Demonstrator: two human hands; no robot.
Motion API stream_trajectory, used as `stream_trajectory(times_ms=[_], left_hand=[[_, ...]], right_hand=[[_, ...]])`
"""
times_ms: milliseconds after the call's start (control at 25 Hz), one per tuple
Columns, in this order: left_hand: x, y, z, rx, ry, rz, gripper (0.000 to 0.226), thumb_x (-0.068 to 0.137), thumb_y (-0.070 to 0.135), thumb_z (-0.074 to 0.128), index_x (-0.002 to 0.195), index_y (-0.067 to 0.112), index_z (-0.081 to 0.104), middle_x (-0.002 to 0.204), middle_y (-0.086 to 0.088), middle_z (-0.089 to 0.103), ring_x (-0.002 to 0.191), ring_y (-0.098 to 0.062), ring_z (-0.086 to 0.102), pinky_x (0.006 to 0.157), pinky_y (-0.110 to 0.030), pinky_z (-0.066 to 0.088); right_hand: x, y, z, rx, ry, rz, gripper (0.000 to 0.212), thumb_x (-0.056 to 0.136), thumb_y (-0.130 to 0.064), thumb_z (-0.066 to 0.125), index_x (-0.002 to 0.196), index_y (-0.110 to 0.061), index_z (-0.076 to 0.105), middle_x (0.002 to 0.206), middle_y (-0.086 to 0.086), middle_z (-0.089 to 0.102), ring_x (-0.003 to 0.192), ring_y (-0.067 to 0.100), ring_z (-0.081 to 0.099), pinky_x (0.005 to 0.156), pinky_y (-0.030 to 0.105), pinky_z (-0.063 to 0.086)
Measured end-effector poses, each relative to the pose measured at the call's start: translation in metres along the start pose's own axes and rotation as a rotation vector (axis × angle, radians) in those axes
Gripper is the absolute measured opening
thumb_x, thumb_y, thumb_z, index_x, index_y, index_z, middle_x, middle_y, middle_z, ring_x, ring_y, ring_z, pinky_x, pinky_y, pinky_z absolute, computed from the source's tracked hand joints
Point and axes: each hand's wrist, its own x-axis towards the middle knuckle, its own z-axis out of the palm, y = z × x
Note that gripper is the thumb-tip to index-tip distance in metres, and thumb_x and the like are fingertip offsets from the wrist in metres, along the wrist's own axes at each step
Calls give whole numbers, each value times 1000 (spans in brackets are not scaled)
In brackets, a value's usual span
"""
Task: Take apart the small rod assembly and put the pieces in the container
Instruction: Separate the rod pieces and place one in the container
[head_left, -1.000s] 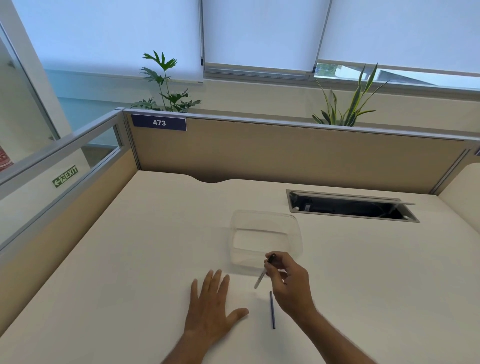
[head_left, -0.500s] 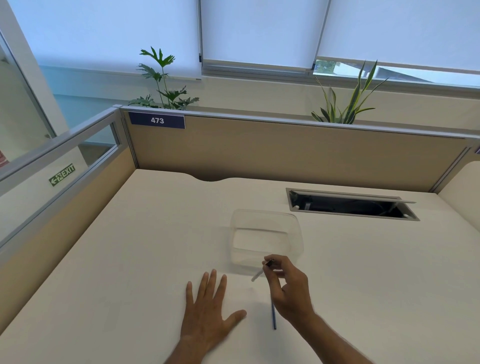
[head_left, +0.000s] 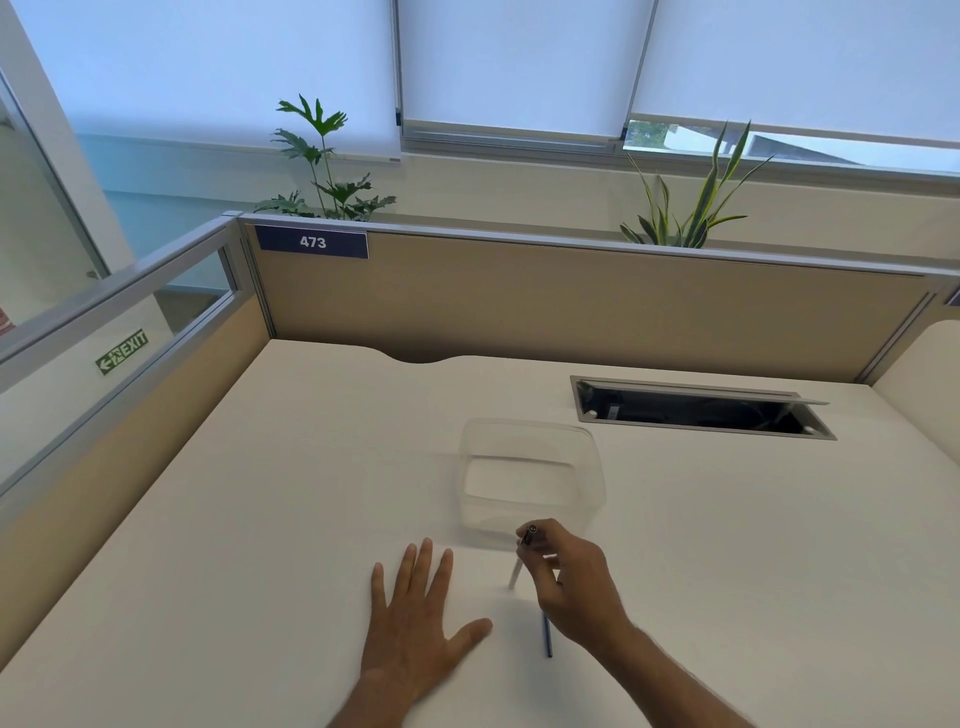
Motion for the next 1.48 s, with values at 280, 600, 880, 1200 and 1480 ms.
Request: stream_trajectory(times_ms=[280, 600, 880, 1200, 1480], left_hand=[[0, 1, -2, 0, 6, -5, 89, 75, 84, 42, 132, 18, 61, 142, -10, 55, 134, -22, 29, 109, -54, 6], [1, 1, -3, -26, -8, 6, 88, 75, 83, 40, 130, 18, 63, 139, -10, 57, 133, -25, 36, 109, -52, 6], [2, 2, -2, -45, -25, 1, 88, 75, 84, 41, 130, 19, 63, 139, -10, 58, 134, -27, 42, 109, -52, 7], [8, 1, -5, -35, -53, -36, 97, 74, 88, 28, 149, 28, 36, 161, -4, 26, 148, -25, 21, 111, -50, -15], [30, 32, -9, -493, 120, 17, 50, 77, 58, 68, 123, 43, 59, 131, 21, 56, 125, -6, 46, 102, -28, 30]], right_hand=[[1, -8, -2, 64, 183, -85, 20, 86, -6, 65, 101, -19, 65, 93, -13, 72, 84, -1, 68, 72, 14, 56], [1, -1, -1, 21, -14, -15, 11, 89, -13, 66, 98, -21, 65, 85, -13, 74, 78, 2, 69, 68, 27, 60], [2, -3, -4, 45, 22, -38, 13, 87, -15, 66, 98, -23, 65, 85, -14, 73, 77, 2, 69, 66, 26, 60], [3, -12, -8, 68, 128, -101, 13, 85, -17, 65, 97, -20, 65, 85, -11, 74, 76, 1, 68, 63, 16, 57], [6, -21, -12, 144, 171, -103, 13, 84, -13, 66, 96, -16, 67, 86, -12, 73, 79, 1, 69, 67, 14, 55]])
